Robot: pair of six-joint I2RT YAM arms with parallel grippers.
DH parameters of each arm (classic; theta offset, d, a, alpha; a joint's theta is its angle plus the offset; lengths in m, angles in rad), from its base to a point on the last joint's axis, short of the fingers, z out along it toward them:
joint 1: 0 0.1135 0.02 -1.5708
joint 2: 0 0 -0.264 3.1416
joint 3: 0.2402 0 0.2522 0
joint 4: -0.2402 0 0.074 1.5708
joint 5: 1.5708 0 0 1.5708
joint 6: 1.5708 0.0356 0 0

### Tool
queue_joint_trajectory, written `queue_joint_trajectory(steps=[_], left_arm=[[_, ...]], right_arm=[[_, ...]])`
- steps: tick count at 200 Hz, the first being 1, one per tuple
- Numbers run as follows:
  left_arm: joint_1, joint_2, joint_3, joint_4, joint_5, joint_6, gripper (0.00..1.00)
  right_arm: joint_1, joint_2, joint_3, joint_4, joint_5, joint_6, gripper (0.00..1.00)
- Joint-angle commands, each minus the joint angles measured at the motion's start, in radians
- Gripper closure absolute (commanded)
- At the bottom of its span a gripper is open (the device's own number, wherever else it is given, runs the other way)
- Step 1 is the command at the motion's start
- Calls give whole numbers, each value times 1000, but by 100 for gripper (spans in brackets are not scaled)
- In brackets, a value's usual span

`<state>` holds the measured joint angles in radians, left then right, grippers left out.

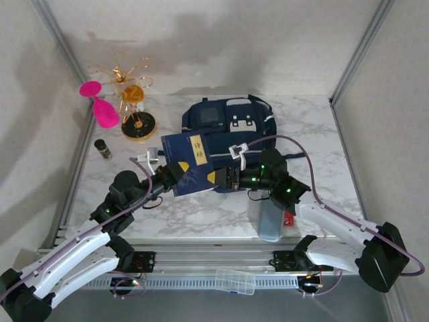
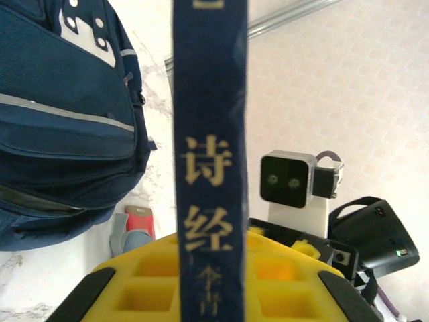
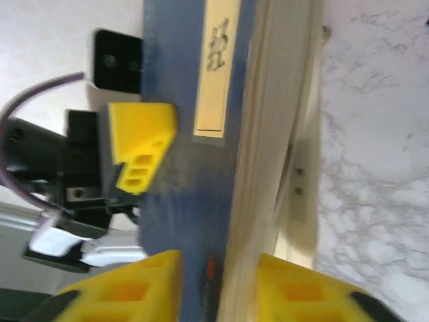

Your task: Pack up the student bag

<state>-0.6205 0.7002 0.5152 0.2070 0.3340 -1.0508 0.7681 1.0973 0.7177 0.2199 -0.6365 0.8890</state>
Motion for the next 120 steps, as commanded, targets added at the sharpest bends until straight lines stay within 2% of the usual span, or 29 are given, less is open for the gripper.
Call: queue_joint_trajectory(steps=[1,25,38,60,74,92,120], left_arm=[[-8,6,53,88,35,17,100],[-13,22,54,177,68,-5,100],[-17,34,56,216,80,-11,100],[-26,59,68,241,80,-12,100],[-31,76,73,250,76,-6,100],[-35,97,82,239,76,4,100],[-35,100,99,126,36,56,100]], right_arm=[[-12,-17,14,-132,54,-54,51],[-52,-24,0,-118,-7,-22,11],[-59,-18,-1,-62,-74,-3,2],[-60,13,-14,125,-214,94,1],[-61,32,-23,211,-248,149,3],[-68,45,-10,209,-249,150,16],[-92,18,-12,204,-232,144,39]])
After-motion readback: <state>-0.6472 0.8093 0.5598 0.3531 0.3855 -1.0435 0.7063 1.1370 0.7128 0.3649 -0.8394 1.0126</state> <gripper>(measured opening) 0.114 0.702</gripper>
